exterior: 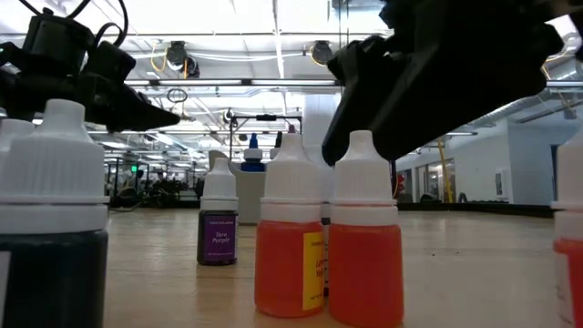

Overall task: Pick & Place food coloring
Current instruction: Put the small green food coloring bottle into the gray bin

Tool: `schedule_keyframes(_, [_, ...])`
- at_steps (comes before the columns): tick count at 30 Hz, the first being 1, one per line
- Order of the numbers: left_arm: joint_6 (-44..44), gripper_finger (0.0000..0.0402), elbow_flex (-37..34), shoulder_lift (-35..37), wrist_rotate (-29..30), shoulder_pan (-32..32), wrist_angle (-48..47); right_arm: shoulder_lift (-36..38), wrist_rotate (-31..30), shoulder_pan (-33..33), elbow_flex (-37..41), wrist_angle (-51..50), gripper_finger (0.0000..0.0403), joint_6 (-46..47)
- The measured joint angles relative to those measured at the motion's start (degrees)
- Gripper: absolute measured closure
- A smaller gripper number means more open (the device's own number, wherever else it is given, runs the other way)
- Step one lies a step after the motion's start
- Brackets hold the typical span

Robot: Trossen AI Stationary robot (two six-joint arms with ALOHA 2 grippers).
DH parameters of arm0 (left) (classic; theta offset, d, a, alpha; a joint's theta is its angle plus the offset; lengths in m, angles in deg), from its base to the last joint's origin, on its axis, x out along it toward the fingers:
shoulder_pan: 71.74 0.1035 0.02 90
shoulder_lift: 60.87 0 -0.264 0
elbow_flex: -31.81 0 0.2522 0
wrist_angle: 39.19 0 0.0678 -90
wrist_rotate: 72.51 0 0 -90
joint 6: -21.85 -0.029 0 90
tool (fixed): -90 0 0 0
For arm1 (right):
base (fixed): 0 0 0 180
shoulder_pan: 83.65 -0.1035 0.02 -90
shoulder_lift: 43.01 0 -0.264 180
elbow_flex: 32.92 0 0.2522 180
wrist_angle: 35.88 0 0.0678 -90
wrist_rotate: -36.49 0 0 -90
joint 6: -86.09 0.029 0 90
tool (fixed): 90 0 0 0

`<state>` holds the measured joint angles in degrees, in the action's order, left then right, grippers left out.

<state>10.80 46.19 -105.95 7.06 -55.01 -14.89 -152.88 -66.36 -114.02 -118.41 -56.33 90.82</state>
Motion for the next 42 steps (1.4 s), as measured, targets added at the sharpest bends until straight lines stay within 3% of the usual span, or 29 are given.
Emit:
schedule_keyframes(10, [-0.5, 0.0366, 0.0, 0.0, 0.0, 0.0, -1.1, -4.3, 1.4, -0.1, 0.0, 4.3, 0.0222, 0.1])
schedule_keyframes(37, [-0.3, 0.0366, 0.0, 0.0, 0.0, 0.0, -1.0, -3.9, 2.6, -0.1, 0.0, 2.2, 0.0346, 1.4])
schedule_keyframes(42, [-0.3, 0.0366, 0.0, 0.0, 0.0, 0.0, -1.0, -0.6, 4.0, -0.1, -0.2, -2.8, 0.0348, -1.4])
